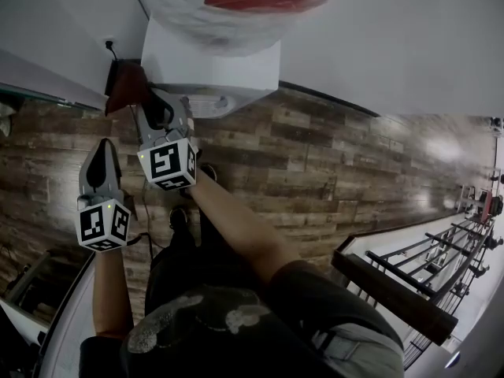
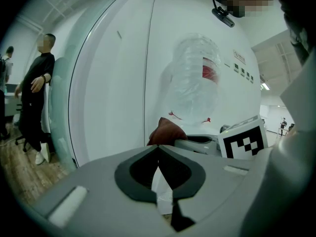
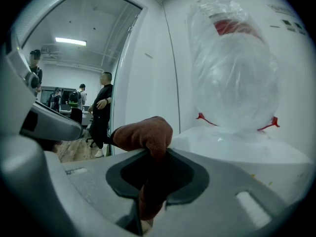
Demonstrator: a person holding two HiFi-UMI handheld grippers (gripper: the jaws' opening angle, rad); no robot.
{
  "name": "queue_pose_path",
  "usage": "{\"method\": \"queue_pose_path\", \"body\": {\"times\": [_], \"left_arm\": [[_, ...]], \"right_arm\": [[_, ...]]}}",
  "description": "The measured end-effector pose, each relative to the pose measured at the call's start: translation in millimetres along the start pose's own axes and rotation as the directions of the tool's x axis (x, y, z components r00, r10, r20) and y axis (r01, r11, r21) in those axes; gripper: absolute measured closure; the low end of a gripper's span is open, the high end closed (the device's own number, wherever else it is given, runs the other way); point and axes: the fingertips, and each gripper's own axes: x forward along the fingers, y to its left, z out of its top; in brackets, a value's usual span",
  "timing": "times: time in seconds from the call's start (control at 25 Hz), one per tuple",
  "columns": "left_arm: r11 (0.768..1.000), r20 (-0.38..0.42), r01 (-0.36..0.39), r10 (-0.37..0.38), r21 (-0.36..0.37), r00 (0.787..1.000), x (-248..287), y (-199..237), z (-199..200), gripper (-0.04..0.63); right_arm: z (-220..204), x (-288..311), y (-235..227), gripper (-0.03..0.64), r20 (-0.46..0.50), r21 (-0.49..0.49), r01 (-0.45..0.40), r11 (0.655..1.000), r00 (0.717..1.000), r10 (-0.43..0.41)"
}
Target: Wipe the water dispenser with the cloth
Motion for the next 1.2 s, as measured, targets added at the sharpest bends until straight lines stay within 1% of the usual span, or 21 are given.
{"method": "queue_pose_path", "body": {"times": [0.16, 0.4, 0.64, 0.88, 1.2], "left_arm": [[1.000, 0.010, 0.021, -0.021, 0.006, 1.000, 11.4, -7.3, 6.2, 0.577], [0.998, 0.011, 0.060, -0.060, 0.030, 0.998, 20.4, -27.1, 11.7, 0.577], [0.990, 0.007, 0.134, -0.135, 0.050, 0.991, 38.1, -67.8, 16.0, 0.577], [0.975, -0.002, 0.213, -0.214, 0.067, 0.977, 57.8, -116.7, 17.1, 0.577], [0.963, -0.016, 0.261, -0.260, 0.069, 0.965, 84.9, -161.4, 8.9, 0.577]], "right_arm": [[1.5, -12.1, -8.9, 0.551, 0.007, 0.012, 0.018, 1.000, 1.000, -0.018], [2.7, -42.0, -40.6, 0.551, 0.012, 0.070, 0.085, 0.994, 0.996, -0.086], [-3.6, -68.0, -79.4, 0.551, 0.007, 0.113, 0.143, 0.983, 0.989, -0.145], [-12.9, -95.1, -118.7, 0.551, -0.007, 0.143, 0.190, 0.971, 0.982, -0.191], [-30.8, -123.7, -162.3, 0.549, -0.015, 0.161, 0.229, 0.960, 0.973, -0.230]]}}
